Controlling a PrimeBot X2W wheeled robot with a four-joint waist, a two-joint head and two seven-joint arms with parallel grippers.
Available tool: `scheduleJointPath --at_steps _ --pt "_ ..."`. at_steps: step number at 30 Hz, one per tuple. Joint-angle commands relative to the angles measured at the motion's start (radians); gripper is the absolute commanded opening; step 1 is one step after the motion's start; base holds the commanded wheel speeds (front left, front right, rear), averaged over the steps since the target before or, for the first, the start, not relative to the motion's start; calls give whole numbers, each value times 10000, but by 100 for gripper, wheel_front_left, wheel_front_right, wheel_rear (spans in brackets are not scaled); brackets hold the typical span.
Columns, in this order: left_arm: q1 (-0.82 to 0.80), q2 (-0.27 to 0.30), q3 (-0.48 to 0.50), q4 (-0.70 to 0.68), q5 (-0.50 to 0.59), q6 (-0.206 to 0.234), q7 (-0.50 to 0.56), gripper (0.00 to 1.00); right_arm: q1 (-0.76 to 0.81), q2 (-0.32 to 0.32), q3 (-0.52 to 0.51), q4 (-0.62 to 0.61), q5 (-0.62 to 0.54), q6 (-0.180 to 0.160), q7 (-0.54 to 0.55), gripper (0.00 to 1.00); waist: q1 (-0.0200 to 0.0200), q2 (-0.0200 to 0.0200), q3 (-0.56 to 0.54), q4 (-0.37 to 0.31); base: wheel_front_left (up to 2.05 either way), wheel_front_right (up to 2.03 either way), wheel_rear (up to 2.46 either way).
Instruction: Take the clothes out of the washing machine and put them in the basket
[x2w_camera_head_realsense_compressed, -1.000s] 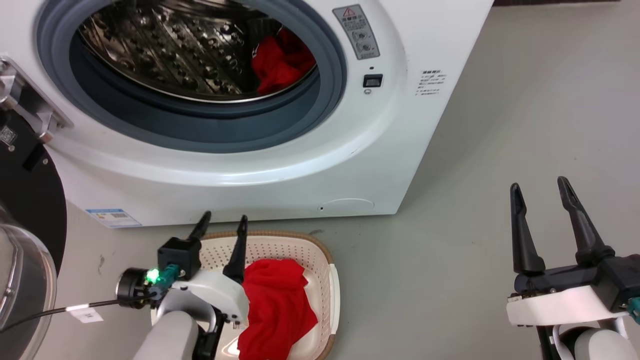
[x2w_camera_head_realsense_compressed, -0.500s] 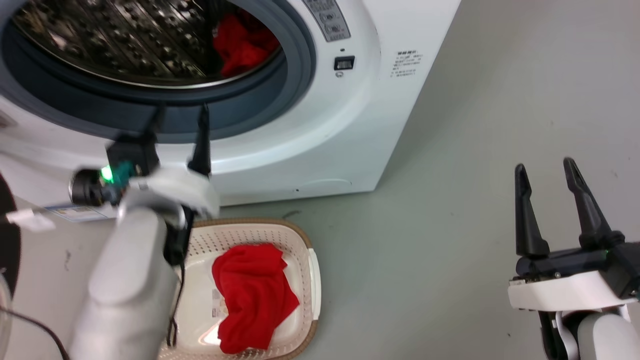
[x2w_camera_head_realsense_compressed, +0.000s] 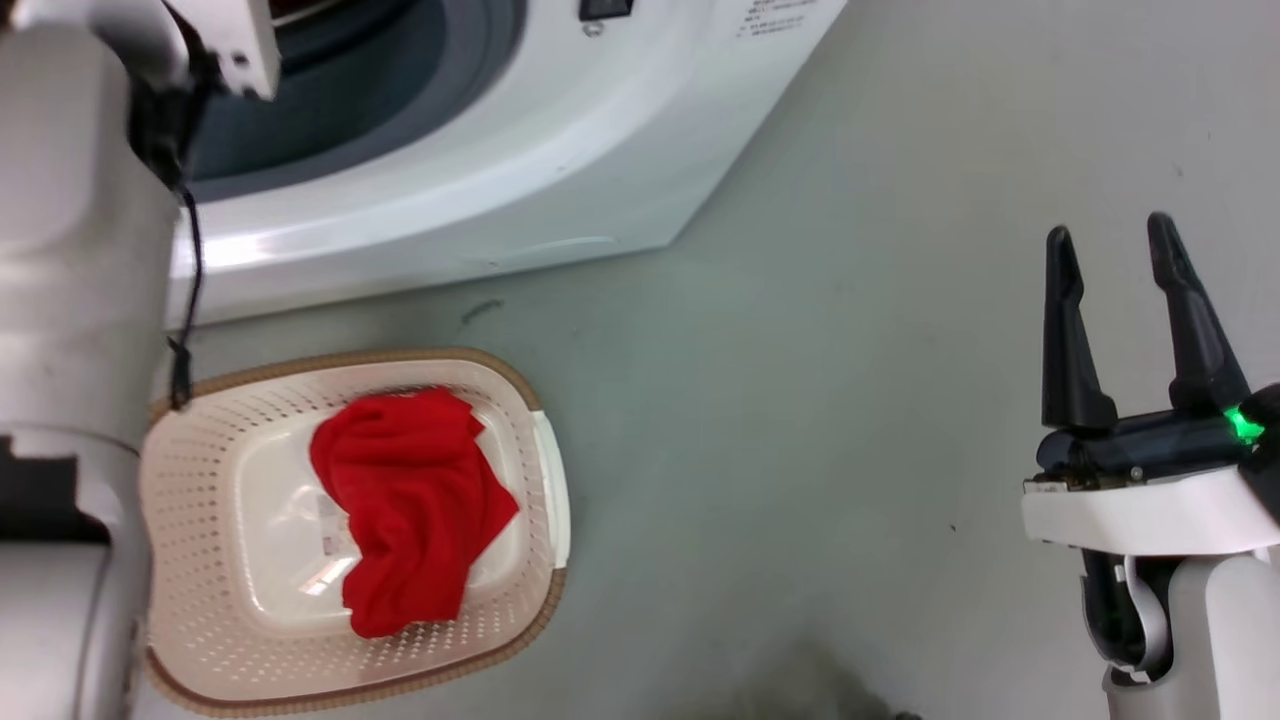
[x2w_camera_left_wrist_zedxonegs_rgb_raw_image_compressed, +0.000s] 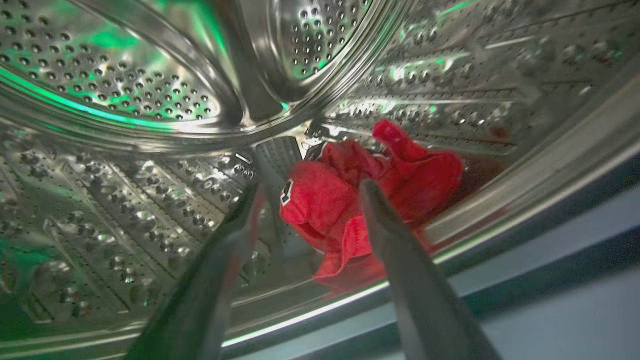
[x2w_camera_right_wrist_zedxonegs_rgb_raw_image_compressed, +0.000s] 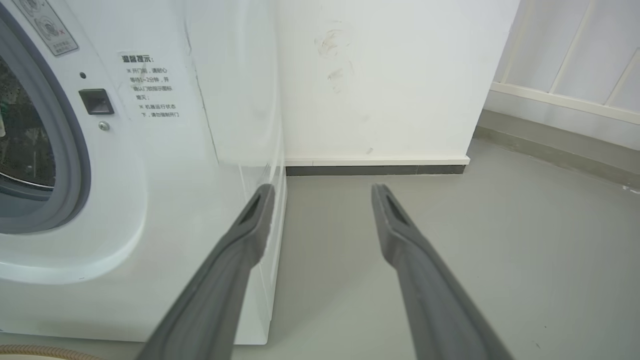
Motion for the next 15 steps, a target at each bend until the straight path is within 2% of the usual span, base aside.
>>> scheduleJointPath --at_steps 1,5,6,8,15 --pt "-475 70 -95 229 -98 -43 368 100 -211 13 -13 -63 88 -7 -19 100 -2 -1 591 -410 0 0 0" --pt "-1335 253 -241 670 -288 -51 1203 100 -360 14 -14 -96 216 -8 -20 100 -2 -1 965 -575 0 0 0" --pt "-1762 239 -415 915 -586 -59 1864 100 -439 14 35 -103 308 -7 -19 100 -2 -1 1157 -680 0 0 0" --pt "-2206 288 -546 1053 -923 -62 2488 100 -470 13 81 -125 360 -7 -19 100 -2 -1 1335 -776 0 0 0" --pt "-3010 679 -1037 1434 -1390 -65 3908 100 -606 10 238 -150 513 -8 -20 100 -2 -1 1757 -1031 0 0 0"
